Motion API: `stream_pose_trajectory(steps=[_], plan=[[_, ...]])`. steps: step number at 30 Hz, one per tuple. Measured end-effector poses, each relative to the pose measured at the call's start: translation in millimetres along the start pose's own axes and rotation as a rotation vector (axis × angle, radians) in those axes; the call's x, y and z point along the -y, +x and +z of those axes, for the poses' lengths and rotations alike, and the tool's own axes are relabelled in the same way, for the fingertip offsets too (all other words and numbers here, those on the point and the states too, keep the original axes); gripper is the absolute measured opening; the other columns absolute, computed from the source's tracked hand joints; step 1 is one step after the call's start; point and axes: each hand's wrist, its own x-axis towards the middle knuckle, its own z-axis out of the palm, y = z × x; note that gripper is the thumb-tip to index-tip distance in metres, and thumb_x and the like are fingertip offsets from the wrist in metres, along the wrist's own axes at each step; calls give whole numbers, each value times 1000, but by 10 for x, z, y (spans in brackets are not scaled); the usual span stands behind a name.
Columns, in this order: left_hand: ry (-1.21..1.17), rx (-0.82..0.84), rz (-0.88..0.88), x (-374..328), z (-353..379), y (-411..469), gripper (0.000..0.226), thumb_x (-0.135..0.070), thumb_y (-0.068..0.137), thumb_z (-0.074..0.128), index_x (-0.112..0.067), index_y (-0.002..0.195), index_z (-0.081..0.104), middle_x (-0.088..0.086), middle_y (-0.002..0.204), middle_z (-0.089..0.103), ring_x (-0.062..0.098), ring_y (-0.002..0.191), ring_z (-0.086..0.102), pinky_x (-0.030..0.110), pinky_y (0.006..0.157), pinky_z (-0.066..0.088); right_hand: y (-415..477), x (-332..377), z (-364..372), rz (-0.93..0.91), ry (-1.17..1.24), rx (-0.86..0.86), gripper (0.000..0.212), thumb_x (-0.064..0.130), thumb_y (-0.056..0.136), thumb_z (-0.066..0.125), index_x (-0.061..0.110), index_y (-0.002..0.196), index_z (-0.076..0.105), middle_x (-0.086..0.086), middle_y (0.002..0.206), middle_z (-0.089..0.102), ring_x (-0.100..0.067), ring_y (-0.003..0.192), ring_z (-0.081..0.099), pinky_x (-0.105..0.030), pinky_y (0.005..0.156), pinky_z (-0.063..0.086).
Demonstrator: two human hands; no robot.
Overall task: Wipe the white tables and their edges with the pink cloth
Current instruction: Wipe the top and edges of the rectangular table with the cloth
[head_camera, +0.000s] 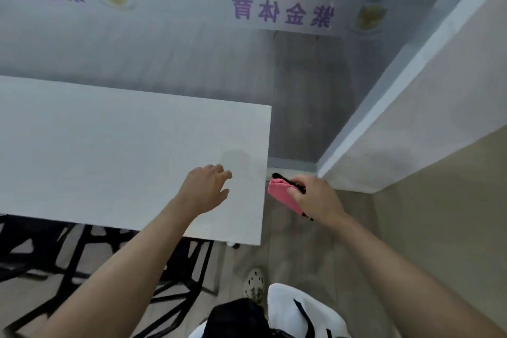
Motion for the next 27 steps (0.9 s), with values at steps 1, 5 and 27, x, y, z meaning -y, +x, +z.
stream_pose_trajectory(steps=[1, 5, 27], plan=[[-7, 17, -23, 17, -21, 67, 46, -46, 105, 58, -29, 147, 60, -6, 137, 65, 21, 119, 64, 37, 89, 53, 153, -10, -25, 4, 9, 8, 29, 35, 102, 65, 25, 127, 75, 7, 102, 76, -10, 77, 72, -31, 61, 62], [-24, 58, -114, 146, -9, 417, 50, -48, 102, 63, -28, 147, 59, -3, 142, 63, 23, 123, 62, 39, 95, 52, 1007, 11, -107, -6, -44, 102, 24, 35, 106, 62, 22, 126, 66, -6, 104, 74, -20, 71, 74, -39, 52, 64], [-162, 367, -612, 840, 254, 1814, 142, -74, 69, 88, -48, 168, -11, 6, 180, -14, 30, 167, -7, 54, 129, 23, 4071, -33, 655, -463, -434, -23, 58, 30, 107, 55, 8, 159, 43, -21, 148, 56, -41, 136, 54, -55, 121, 40]])
